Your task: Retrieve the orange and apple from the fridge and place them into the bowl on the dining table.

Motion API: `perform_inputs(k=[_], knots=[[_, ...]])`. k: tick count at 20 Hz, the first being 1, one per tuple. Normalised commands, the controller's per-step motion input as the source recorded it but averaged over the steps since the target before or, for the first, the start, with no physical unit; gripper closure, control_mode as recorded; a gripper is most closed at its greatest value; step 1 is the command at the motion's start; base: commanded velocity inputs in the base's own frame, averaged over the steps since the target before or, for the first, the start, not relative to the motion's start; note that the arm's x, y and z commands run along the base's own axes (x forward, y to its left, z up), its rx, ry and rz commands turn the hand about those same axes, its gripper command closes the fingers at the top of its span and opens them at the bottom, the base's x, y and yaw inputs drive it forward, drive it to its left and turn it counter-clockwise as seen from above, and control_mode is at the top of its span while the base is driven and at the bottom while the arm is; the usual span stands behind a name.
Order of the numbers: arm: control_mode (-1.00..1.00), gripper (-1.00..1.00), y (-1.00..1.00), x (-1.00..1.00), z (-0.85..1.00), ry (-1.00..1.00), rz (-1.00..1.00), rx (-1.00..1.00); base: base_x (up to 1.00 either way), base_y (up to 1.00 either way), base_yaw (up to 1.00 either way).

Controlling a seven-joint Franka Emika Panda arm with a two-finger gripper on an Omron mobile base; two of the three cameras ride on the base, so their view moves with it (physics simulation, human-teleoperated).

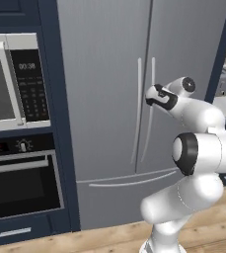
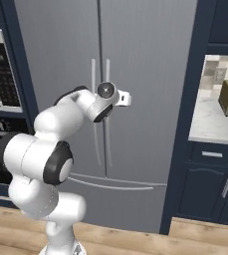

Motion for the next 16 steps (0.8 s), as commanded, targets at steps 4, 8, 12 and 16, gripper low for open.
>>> perform_inputs(k=[4,8,12,16], knots=[[-1.0,-1.0,0.29,0.2,-0.11,-0.03,0.0,0.0,0.0,0.0,0.0],[-1.0,-1.0,0.43,0.0,-0.02,-0.04,0.0,-0.01,0.0,0.0,0.0],[-1.0,-1.0,0.08,0.43,0.0,0.0,0.0,0.0,0.0,0.0,0.0],[-1.0,-1.0,0.0,0.9,-0.07,0.0,0.0,0.0,0.0,0.0,0.0]])
